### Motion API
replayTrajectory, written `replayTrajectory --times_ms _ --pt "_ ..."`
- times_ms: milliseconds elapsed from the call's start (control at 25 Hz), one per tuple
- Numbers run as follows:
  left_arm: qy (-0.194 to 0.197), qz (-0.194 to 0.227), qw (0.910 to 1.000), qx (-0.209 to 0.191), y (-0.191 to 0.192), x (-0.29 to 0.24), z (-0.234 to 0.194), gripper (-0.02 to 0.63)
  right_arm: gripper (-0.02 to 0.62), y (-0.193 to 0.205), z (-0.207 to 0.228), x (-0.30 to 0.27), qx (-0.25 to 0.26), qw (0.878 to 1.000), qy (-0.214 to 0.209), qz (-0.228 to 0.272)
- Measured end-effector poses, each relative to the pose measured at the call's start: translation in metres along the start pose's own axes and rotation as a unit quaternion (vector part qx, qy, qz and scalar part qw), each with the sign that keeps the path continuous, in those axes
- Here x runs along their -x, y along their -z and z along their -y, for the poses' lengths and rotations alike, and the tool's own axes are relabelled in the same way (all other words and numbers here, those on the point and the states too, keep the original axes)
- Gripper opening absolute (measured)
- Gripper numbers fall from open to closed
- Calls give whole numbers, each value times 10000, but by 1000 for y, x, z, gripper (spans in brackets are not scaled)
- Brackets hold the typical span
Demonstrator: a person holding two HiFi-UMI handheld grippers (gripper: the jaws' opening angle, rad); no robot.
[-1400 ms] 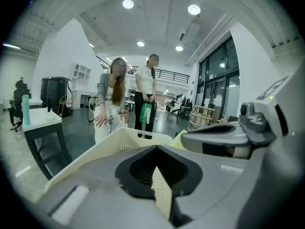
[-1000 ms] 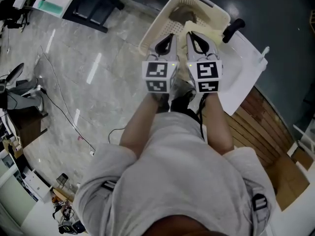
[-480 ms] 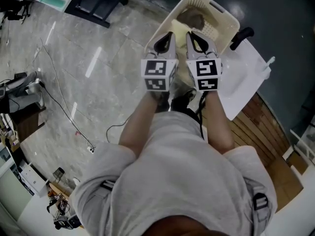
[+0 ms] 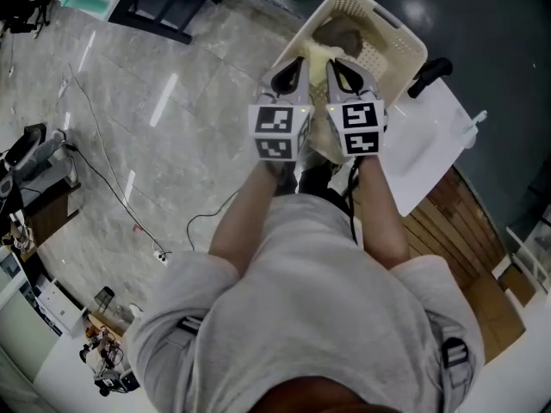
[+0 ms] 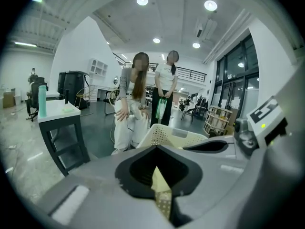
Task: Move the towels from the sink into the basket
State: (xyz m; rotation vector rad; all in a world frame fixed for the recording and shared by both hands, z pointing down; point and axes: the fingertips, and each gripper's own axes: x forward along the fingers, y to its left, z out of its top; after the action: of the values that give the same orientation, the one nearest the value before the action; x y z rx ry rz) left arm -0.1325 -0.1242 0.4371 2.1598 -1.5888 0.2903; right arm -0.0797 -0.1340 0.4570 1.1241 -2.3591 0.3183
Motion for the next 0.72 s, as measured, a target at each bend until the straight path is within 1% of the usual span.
replayTrajectory --times_ms 320,480,720 --pt "-37 -59 10000 54 0 -12 -7 17 9 21 1 -29 -111 9990 -150 -405" --pt "-83 -52 9999 53 -4 -17 -12 17 9 25 -1 -43 -142 9982 -243 -524" --pt "-112 -81 9999 14 -5 -20 -18 17 9 36 0 -56 -248 9967 -268 -725"
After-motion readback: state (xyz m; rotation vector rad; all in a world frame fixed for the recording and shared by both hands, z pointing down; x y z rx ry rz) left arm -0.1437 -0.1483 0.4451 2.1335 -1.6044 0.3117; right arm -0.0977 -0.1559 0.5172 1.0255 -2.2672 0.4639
